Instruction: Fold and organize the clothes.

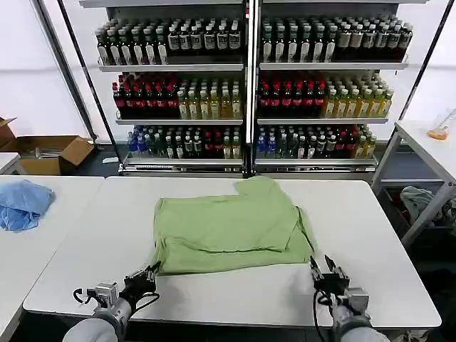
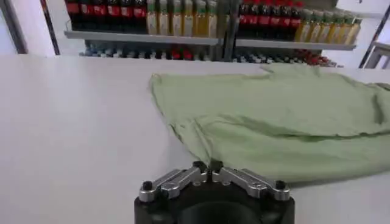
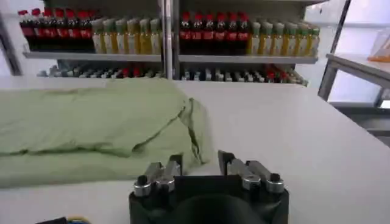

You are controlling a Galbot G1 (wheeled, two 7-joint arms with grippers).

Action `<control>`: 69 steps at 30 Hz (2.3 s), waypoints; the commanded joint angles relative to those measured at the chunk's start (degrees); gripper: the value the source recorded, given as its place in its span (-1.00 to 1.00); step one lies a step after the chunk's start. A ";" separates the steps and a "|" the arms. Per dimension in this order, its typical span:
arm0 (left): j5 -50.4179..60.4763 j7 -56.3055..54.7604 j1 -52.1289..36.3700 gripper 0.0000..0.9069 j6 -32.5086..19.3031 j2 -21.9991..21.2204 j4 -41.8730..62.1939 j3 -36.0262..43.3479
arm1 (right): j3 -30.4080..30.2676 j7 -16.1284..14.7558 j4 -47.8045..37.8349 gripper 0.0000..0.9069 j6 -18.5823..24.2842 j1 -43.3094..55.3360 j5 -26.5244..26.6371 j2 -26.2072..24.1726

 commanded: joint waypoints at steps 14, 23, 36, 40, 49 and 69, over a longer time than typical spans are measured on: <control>-0.12 0.02 0.40 -0.89 0.03 -0.06 -0.43 -0.41 | -2.80 0.70 -6.84 -1.00 0.45 6.77 2.74 0.75; -0.52 0.17 0.34 -0.89 -0.23 -0.02 0.21 -0.48 | -2.01 0.37 -4.49 -1.00 0.94 3.11 2.47 0.60; -1.55 0.28 3.53 -0.89 -0.20 0.45 -2.81 -1.75 | 1.97 0.10 4.60 -1.00 1.77 -8.46 0.08 0.73; -1.60 0.19 6.10 -0.89 -0.10 1.09 -4.59 -2.10 | 4.34 0.19 10.40 -1.00 1.99 -16.18 -1.82 1.69; -1.11 0.02 11.44 -0.89 -0.09 1.43 -9.15 -3.04 | 7.96 -0.96 18.99 -1.00 4.26 -29.32 -7.89 3.69; -1.48 -4.44 12.88 1.00 -1.02 3.12 -16.21 -9.46 | 13.68 -1.27 23.67 1.00 1.47 -19.52 -6.49 -2.68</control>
